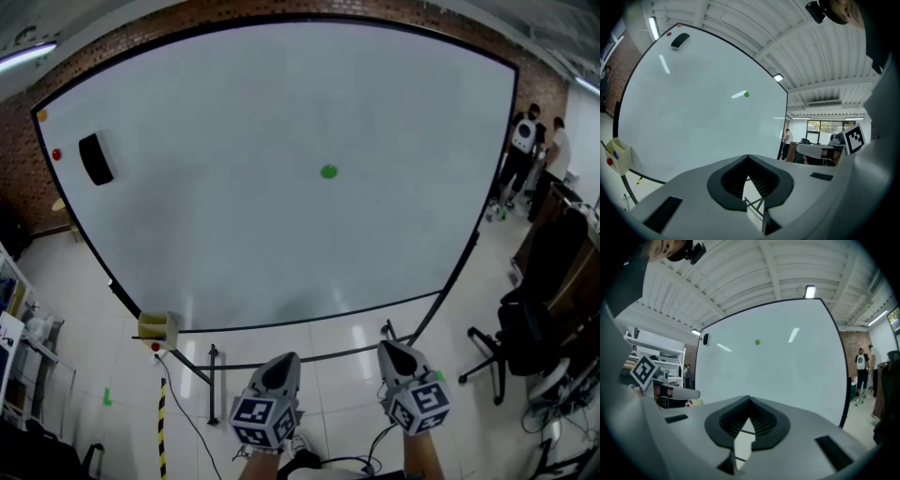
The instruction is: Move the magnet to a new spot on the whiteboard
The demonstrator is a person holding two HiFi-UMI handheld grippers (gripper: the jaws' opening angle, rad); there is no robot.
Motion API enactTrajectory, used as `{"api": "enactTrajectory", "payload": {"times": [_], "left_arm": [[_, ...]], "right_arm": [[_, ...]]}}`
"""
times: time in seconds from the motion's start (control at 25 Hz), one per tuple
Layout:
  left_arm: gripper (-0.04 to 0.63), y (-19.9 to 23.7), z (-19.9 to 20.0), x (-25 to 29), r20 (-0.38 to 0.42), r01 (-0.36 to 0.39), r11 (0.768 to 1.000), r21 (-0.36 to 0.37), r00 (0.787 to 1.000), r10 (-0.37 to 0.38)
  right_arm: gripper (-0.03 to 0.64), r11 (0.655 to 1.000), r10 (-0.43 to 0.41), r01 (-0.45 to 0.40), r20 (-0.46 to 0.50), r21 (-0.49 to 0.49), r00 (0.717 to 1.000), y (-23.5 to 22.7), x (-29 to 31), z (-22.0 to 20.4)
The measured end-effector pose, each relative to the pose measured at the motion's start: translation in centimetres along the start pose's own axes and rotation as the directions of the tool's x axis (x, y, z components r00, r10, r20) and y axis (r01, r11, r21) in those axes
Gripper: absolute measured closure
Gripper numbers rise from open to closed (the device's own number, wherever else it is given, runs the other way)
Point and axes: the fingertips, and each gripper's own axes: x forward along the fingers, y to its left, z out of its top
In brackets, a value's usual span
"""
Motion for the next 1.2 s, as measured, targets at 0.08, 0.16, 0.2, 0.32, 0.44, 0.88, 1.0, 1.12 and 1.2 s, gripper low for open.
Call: {"api": "enactTrajectory", "payload": {"times": [0.08, 0.16, 0.2, 0.32, 0.44, 0.88, 1.0, 1.12, 1.2], "left_arm": [[0.601, 2.3, 1.2, 1.0, 0.001, 0.004, 1.0, 0.005, 1.0, -0.004], [0.601, 4.2, 2.4, 1.9, 0.005, 0.01, 1.0, 0.009, 1.0, -0.01], [0.601, 4.9, 2.9, 2.3, 0.009, 0.014, 1.0, 0.01, 1.0, -0.014], [0.601, 6.3, 4.2, 3.2, 0.022, 0.023, 1.0, 0.009, 0.999, -0.023], [0.601, 6.8, 4.4, 3.7, 0.024, 0.027, 1.0, -0.001, 0.999, -0.027], [0.601, 5.9, 5.5, 5.3, 0.058, -0.014, 1.0, -0.005, 0.998, 0.015], [0.601, 5.7, 6.0, 5.9, 0.067, -0.026, 1.0, 0.0, 0.997, 0.026], [0.601, 5.7, 6.5, 6.6, 0.075, -0.039, 0.999, 0.005, 0.996, 0.039], [0.601, 5.6, 6.7, 6.9, 0.079, -0.046, 0.999, 0.007, 0.996, 0.045]], "right_arm": [[0.606, 1.0, -0.016, 0.016, 0.019, -0.012, 1.0, -0.1, 2.6, 1.2], [0.606, 0.999, -0.031, 0.032, 0.034, -0.031, 0.999, -0.2, 4.8, 2.6], [0.606, 0.998, -0.04, 0.041, 0.04, -0.041, 0.998, -0.3, 5.7, 3.3], [0.606, 0.997, -0.062, 0.065, 0.065, -0.045, 0.996, -0.8, 7.5, 4.8], [0.606, 0.997, -0.07, 0.073, 0.072, -0.039, 0.995, -1.3, 8.5, 5.3], [0.554, 0.989, -0.042, 0.071, 0.213, -0.133, 0.976, -2.9, 12.4, 13.3], [0.54, 0.99, -0.019, 0.054, 0.255, -0.131, 0.967, -3.0, 13.8, 15.9], [0.5, 0.989, -0.002, 0.042, 0.278, -0.138, 0.96, -3.2, 15.5, 18.1], [0.465, 0.989, 0.016, 0.027, 0.291, -0.144, 0.957, -3.3, 16.5, 19.4]]}}
